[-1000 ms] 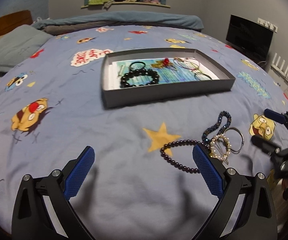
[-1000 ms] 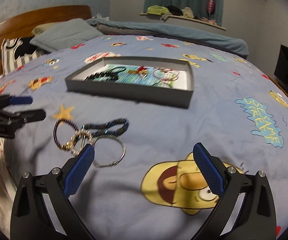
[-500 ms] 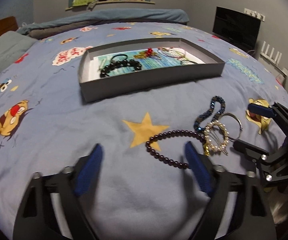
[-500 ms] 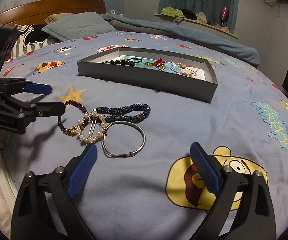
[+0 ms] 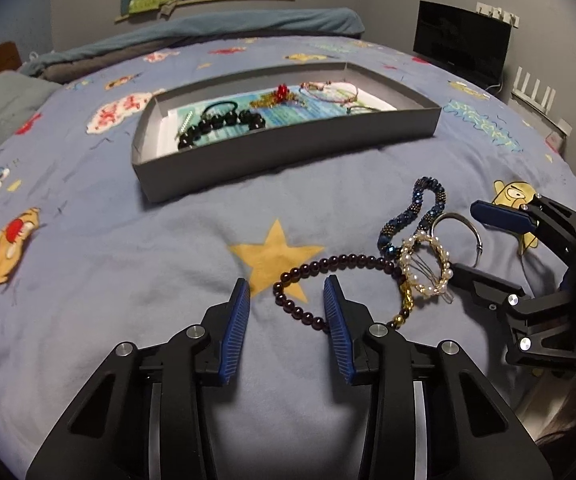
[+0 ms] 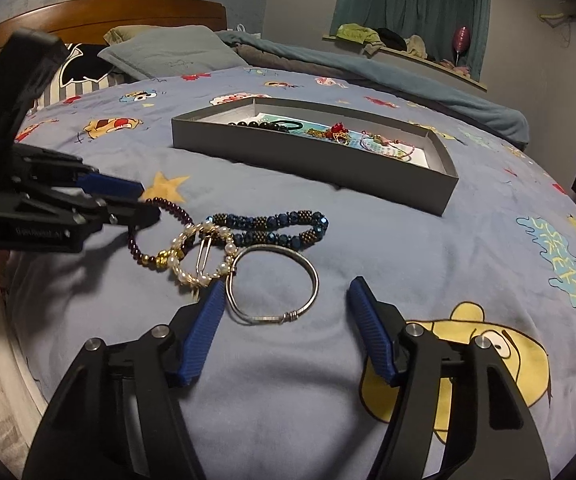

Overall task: Organize jewelry
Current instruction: 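Grasp the dark bead bracelet with the left tool while the right tool grasps the silver bangle, then carry the bead bracelet and bangle into the grey box while both tools open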

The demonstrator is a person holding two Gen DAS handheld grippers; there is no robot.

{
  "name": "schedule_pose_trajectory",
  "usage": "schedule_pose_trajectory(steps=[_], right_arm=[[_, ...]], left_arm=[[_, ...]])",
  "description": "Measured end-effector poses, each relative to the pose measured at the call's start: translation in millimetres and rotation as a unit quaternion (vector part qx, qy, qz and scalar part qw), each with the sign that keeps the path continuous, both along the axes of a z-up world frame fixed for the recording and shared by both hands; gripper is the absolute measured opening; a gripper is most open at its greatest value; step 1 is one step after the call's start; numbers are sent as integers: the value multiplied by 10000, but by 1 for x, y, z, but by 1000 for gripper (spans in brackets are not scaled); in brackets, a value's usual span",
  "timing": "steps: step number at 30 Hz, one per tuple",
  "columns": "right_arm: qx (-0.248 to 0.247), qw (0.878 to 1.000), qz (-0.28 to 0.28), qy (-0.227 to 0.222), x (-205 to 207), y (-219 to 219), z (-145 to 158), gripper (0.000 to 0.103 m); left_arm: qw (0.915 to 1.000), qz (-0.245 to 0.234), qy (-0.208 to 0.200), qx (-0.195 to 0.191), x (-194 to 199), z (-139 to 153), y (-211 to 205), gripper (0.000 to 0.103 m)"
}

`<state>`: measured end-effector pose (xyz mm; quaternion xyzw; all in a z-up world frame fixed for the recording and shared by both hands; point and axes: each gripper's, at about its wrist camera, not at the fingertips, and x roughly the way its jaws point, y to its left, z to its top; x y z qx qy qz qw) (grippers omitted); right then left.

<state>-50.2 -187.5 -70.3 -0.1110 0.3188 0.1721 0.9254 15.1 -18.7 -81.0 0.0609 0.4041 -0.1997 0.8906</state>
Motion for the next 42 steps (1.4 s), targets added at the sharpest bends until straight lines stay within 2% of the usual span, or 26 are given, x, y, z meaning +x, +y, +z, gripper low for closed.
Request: schedule_pose_trajectory(steps=[3, 5, 13, 17, 23, 29, 35, 42], right_arm=[[12, 10000, 40, -37, 1, 0, 0, 55], [18, 9999, 117, -63, 0, 1, 0, 48], [186, 9997, 111, -102, -4, -3, 2, 48], [287, 9995, 30, -129, -7, -9, 5, 47], [441, 9988, -119, -196, -10, -17, 13, 47], [497, 9983, -162, -239, -6, -21, 24, 47], [474, 9980, -150, -395, 12, -22, 49, 47], [482, 9973, -328, -436, 59, -24, 77, 48]], left_arm=[[10000, 1, 59, -75, 4, -2, 0, 38], [10000, -18, 28, 4, 3, -3, 0, 35], [9996, -47, -78, 279, 0, -4, 0, 8], [9998, -34, -78, 178, -1, -1, 5, 6], [9994, 7, -354, 54, -7, 15, 12, 6], [9971, -137, -746, -68, -15, 43, 14, 6], [9946, -266, -969, -266, -5, 75, 14, 6], [9901, -297, -1292, -454, 26, 111, 14, 6]])
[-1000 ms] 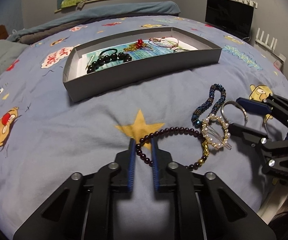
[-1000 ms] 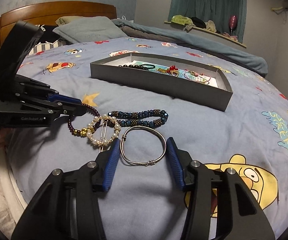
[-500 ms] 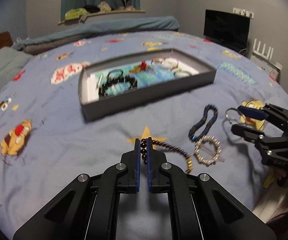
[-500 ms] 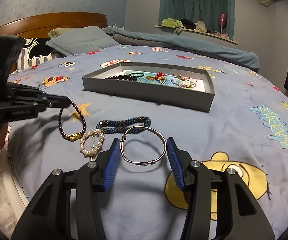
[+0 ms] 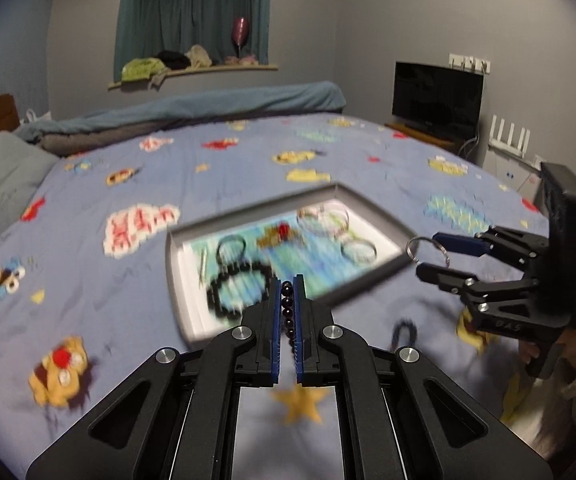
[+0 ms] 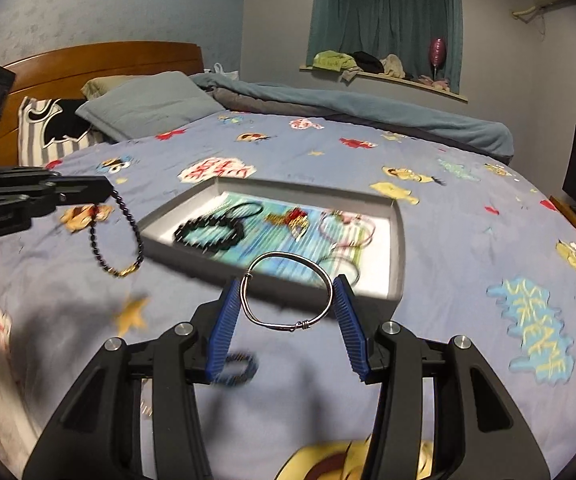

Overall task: Organize jewelry
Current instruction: 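Carry the bead bracelet and bangle into the grey box while both tools open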

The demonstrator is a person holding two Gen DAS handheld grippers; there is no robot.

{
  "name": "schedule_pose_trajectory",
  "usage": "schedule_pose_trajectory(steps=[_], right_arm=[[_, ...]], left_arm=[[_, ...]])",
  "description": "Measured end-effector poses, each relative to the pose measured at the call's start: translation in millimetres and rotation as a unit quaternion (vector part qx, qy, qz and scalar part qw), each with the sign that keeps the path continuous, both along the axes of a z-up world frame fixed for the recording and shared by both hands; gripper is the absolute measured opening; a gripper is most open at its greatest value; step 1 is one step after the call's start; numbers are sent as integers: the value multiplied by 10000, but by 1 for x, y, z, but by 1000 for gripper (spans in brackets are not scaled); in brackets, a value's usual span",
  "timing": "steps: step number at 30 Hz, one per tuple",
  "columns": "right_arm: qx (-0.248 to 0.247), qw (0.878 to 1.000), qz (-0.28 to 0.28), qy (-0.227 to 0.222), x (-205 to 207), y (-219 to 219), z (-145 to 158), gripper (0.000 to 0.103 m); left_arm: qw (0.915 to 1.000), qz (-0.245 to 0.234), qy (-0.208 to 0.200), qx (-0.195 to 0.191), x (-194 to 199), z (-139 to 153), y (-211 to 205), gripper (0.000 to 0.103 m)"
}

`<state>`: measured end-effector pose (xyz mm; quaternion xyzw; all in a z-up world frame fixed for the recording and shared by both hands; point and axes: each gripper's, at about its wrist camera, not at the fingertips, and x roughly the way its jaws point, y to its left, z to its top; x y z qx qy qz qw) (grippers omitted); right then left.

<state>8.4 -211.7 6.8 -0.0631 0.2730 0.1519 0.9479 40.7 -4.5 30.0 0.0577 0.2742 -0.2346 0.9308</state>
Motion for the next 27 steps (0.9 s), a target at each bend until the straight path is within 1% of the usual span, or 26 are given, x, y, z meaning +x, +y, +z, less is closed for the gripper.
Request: schedule_pose_trajectory(steps=[2, 5, 7, 10, 13, 15, 19, 22, 27], right_arm=[[-22, 9999, -70, 90, 16, 0, 3, 47], [111, 9992, -173, 332, 44, -3, 3, 48], [158, 9986, -216, 450, 57, -5, 0, 48], [96, 9979, -245, 586, 73, -2, -7, 48], [5, 9971, -244, 721, 89, 1, -15, 48], [-45, 9962, -211, 840, 98, 3, -21, 48], [-124, 9937, -162, 1101, 116, 9, -34, 48], [-96, 9916, -139, 1283, 126, 11, -40, 48], [-160, 9893, -55, 1451, 136, 18, -47, 48]], left_arm=[[10000, -23, -7, -90, 12, 5, -2, 6], [9995, -102, 151, -272, 36, 8, -8, 6], [9987, -109, 273, -409, 53, 4, -14, 6], [9982, -139, 378, -452, 69, -4, -25, 6], [9967, -212, 574, -538, 83, -16, -32, 6], [9953, -210, 779, -529, 94, -29, -36, 6], [9940, -138, 999, -433, 104, -50, -35, 6], [9928, -1, 1141, -362, 111, -61, -29, 6], [9897, 177, 1389, -285, 125, -77, -19, 6]])
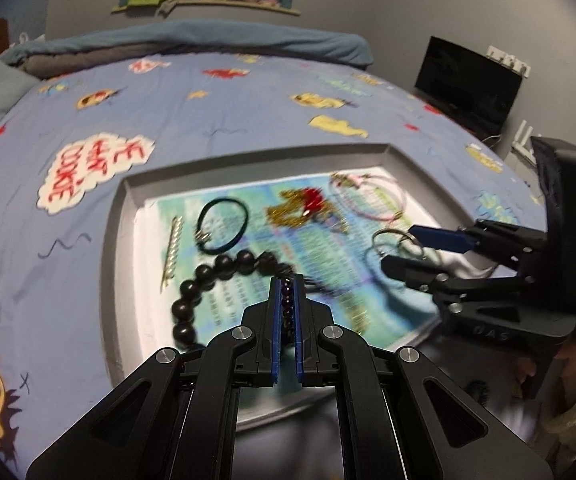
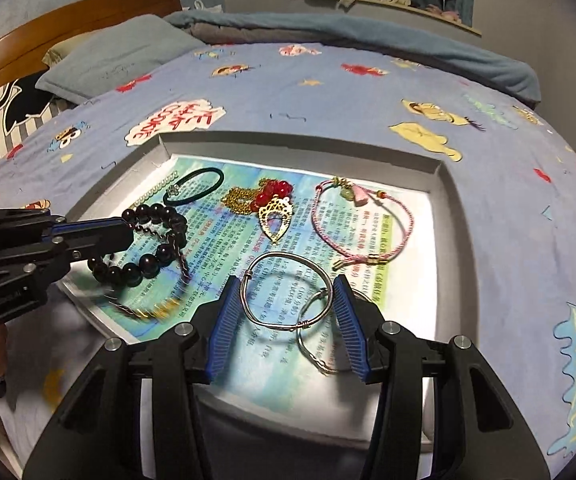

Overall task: Organize jewelry
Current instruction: 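Carry the bead bracelet and bangle into the grey box while both tools open, then move both open tools back over the pearl clip and blue beaded bracelet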

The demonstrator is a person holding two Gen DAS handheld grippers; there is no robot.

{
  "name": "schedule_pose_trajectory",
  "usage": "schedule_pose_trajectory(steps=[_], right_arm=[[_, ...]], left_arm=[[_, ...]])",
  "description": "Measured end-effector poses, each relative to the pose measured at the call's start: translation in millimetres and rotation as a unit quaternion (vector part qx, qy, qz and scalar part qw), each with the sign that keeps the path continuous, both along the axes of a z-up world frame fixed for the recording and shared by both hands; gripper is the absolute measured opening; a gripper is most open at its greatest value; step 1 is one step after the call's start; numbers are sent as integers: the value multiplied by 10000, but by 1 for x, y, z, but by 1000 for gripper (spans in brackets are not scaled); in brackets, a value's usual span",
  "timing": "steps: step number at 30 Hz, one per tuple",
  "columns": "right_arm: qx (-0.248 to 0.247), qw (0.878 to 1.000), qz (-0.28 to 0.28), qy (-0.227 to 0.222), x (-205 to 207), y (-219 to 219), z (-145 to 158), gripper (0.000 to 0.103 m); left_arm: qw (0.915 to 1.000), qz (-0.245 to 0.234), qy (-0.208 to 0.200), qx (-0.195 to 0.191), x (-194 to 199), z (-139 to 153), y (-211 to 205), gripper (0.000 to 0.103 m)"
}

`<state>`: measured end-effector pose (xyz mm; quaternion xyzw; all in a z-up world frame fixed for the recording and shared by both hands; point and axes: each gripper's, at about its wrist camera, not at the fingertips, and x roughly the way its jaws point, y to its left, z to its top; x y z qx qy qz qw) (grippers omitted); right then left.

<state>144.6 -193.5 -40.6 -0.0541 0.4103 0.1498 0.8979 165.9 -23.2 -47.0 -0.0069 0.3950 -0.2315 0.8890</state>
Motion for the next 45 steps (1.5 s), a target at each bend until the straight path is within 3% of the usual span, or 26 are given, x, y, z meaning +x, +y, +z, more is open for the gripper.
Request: schedule_pose_trajectory(steps=[10, 21, 24, 29, 37, 45], right_arm=[[24, 9999, 58, 101, 7, 4, -4, 48], [105, 9999, 18, 88, 4, -1, 0, 51], [144, 9999, -1, 30, -1, -2, 4, 57], [191, 9998, -52, -56, -12, -7, 15, 59], [263, 9992, -209, -226, -36, -21, 36, 69], [278, 9986, -242, -383, -63, -29, 51, 82]], left_arm=[[9994, -231, -30, 261, -3, -7, -13, 6], [9996, -188, 55, 215, -2, -8, -10, 8], [9996, -171, 38, 230, -4, -8, -10, 21], [9996, -125, 4, 246, -10, -5, -7, 25], [9995, 92, -154, 279, -26, 14, 5, 50], [9967, 267, -437, 632, -52, 32, 9, 77]])
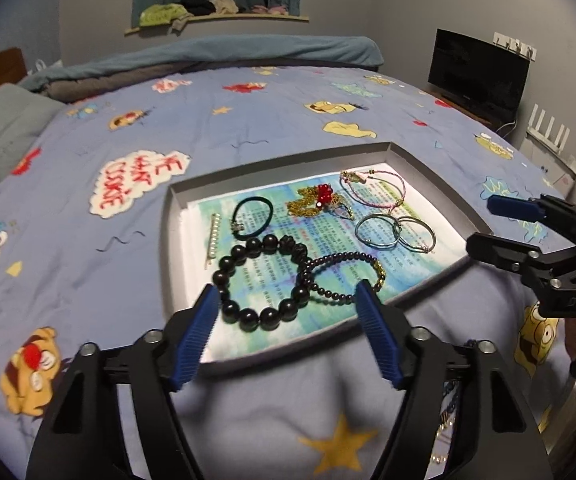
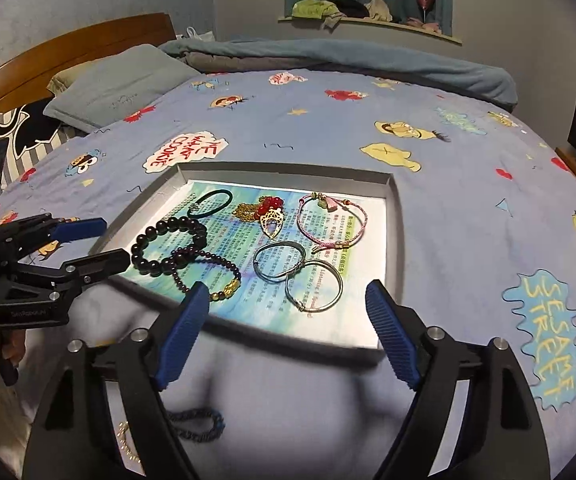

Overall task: Organize jewelry
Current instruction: 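Move both open tools back over the pearl clip and blue beaded bracelet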

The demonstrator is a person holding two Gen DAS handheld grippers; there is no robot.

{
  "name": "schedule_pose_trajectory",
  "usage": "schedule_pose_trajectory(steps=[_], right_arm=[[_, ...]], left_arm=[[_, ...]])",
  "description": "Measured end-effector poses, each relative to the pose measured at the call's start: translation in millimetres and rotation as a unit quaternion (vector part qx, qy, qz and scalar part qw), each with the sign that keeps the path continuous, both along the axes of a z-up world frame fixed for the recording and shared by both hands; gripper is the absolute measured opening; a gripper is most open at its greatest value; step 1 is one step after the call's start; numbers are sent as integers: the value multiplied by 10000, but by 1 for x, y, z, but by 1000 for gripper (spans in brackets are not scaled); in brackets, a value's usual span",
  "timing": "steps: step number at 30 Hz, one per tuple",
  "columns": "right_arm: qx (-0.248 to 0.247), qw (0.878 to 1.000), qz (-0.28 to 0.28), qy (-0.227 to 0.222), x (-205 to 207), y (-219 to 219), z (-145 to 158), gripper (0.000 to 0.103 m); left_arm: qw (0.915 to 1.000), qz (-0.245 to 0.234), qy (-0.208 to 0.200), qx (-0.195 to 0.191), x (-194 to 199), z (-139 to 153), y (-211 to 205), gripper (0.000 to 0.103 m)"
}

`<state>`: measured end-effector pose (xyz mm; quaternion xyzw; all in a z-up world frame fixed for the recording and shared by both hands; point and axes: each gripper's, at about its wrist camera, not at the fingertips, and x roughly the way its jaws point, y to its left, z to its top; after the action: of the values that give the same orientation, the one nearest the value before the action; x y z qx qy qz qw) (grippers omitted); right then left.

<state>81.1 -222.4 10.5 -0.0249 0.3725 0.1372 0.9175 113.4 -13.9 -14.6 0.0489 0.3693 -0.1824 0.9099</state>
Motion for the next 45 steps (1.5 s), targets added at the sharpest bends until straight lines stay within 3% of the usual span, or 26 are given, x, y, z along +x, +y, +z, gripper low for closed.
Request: schedule_pose_trajectory(steps=[7, 20, 29, 35, 45], right_arm=[[68, 9998, -119, -166, -25, -9, 14, 97], [-52, 9992, -243, -316, -76, -17, 25, 97], [-65, 9989, -388, -236, -91, -22, 7, 97], [-230, 9981, -524, -239, -100, -22, -13, 97], [-356, 9973, -622, -183, -109, -28, -43, 97]], left_arm=[[9995, 156, -134, 252, -27, 17, 7, 93], [9995, 152, -112, 269, -88, 33, 24, 95], [9996, 43, 38, 272, -112, 7, 14, 95], [9985, -82, 110, 528, -119, -22, -7, 95], [9990, -387, 213, 104, -124, -46, -31, 95]])
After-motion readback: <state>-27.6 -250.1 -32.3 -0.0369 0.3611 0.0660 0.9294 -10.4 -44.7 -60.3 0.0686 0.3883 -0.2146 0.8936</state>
